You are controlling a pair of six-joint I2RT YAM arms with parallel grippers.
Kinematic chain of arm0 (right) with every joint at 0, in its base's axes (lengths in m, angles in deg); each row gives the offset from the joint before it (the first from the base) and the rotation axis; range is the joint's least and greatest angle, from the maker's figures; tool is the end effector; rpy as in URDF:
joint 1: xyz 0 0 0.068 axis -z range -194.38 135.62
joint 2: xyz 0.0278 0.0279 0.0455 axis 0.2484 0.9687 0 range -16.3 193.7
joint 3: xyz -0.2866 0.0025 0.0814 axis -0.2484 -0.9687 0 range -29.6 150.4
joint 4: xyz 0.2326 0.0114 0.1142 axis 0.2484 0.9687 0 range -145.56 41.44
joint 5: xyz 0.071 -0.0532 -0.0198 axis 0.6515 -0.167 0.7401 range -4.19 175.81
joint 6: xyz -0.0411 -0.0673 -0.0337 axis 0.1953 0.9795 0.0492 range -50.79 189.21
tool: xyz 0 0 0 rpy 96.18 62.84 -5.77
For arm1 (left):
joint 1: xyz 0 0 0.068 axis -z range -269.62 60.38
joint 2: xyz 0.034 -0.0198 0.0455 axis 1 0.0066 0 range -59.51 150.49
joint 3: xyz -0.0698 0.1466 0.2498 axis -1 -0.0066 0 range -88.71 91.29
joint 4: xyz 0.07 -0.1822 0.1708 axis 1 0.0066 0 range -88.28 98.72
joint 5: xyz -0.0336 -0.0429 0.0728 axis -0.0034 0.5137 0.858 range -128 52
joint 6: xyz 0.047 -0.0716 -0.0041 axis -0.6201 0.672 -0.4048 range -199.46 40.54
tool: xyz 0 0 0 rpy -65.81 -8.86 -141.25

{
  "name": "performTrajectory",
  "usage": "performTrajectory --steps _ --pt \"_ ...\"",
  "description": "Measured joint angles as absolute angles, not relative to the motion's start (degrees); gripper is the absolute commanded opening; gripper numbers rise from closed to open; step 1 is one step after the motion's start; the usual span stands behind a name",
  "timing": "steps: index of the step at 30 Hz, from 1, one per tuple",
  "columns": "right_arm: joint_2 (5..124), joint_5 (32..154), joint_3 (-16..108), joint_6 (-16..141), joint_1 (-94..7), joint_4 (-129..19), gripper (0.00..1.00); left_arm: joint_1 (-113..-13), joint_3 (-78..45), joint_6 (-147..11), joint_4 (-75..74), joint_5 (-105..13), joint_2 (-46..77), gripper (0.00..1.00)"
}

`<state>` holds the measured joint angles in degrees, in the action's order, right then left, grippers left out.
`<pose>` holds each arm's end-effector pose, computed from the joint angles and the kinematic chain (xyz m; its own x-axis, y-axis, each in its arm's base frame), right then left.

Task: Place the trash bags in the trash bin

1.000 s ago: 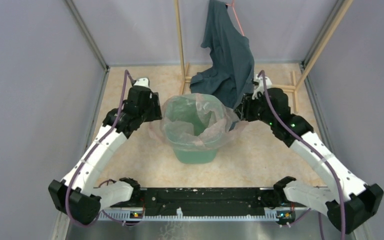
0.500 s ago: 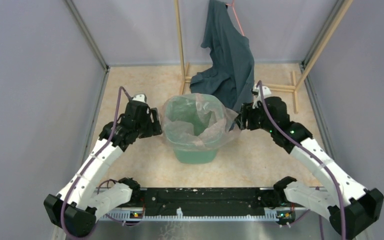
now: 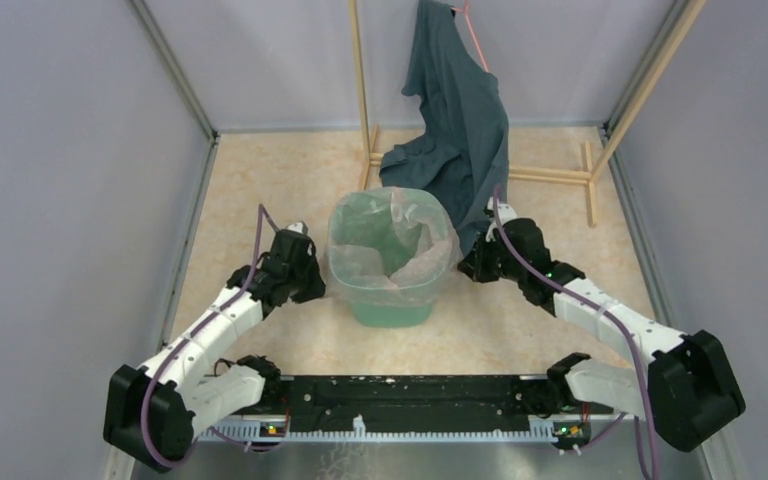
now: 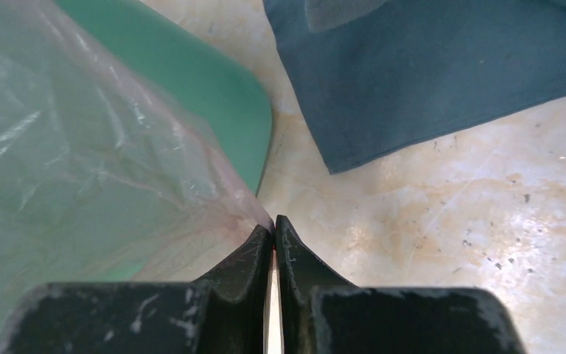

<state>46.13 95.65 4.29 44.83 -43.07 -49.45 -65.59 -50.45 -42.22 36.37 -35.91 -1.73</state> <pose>0.2130 0.1314 0.2228 -0.7005 0.0802 -0.7091 -0.3373 0.8384 0.4281 0.1855 -0.0798 0.2129 -0.8240 -0.2947 -0.4839 -0.1396 0.9334 -0.3307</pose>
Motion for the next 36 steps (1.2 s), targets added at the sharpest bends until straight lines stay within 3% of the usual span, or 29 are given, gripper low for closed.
performTrajectory --steps 14,21,25,36 --pt "54.4 98.8 -0.8 42.0 -43.1 -60.5 0.05 -65.6 -61.6 -36.2 27.7 -42.7 -1.9 0.0" --pt "57.4 99.7 -2.6 41.6 -43.1 -63.6 0.08 -65.6 -63.0 -35.4 27.2 -42.7 -2.6 0.01" --pt "57.8 99.9 -2.6 41.8 -43.1 -63.7 0.15 -65.6 -63.1 -35.2 27.2 -42.4 -2.7 0.0" --pt "57.7 97.9 -4.1 42.6 -43.1 -63.7 0.17 -65.6 -65.0 -33.7 26.5 -41.4 -2.8 0.0"
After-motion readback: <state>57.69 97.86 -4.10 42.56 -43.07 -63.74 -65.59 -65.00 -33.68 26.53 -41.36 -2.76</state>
